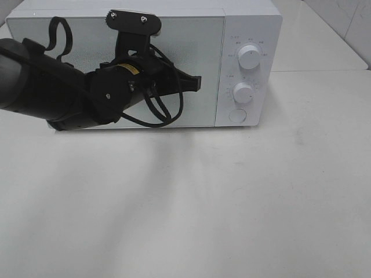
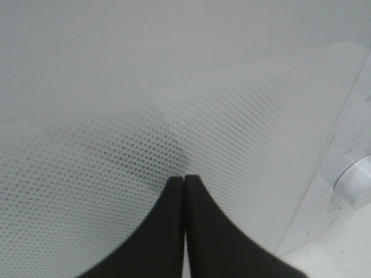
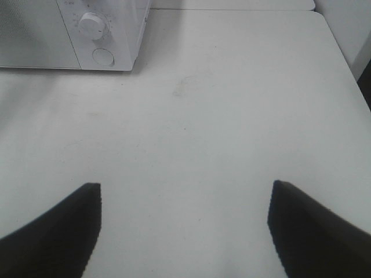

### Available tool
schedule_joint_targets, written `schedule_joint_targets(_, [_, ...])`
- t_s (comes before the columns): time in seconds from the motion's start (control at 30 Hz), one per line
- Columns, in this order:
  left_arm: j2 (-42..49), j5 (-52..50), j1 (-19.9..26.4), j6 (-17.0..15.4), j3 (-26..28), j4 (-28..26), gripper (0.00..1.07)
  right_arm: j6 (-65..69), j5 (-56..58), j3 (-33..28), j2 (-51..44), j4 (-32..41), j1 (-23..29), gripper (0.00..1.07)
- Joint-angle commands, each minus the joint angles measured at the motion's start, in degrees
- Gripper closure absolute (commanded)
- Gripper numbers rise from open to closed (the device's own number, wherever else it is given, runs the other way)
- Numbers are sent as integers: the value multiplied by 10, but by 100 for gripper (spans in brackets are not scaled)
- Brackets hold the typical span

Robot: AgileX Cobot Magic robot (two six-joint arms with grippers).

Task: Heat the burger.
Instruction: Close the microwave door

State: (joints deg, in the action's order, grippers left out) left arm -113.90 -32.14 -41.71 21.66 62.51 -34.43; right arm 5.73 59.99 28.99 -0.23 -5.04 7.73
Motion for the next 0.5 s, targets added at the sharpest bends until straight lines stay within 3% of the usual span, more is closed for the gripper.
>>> schedule_joint_targets(0.03, [32, -34, -9, 0, -18, -21, 107, -5, -6, 1, -15, -2, -4, 31])
schedule_joint_targets(0.23, [70, 6, -34, -1, -63, -19, 107, -5, -6, 1, -15, -2, -4, 31])
schedule_joint_targets(0.3, [104, 109, -37, -1, -70, -19, 107, -5, -6, 1, -15, -2, -4, 31])
schedule_joint_targets(0.43, [124, 195, -37, 0, -70, -12, 105, -5, -6, 1, -15, -2, -4, 31])
schedule_joint_targets(0.5, [144, 277, -37, 1, -70, 3, 98, -5, -6, 1, -15, -2, -4, 31])
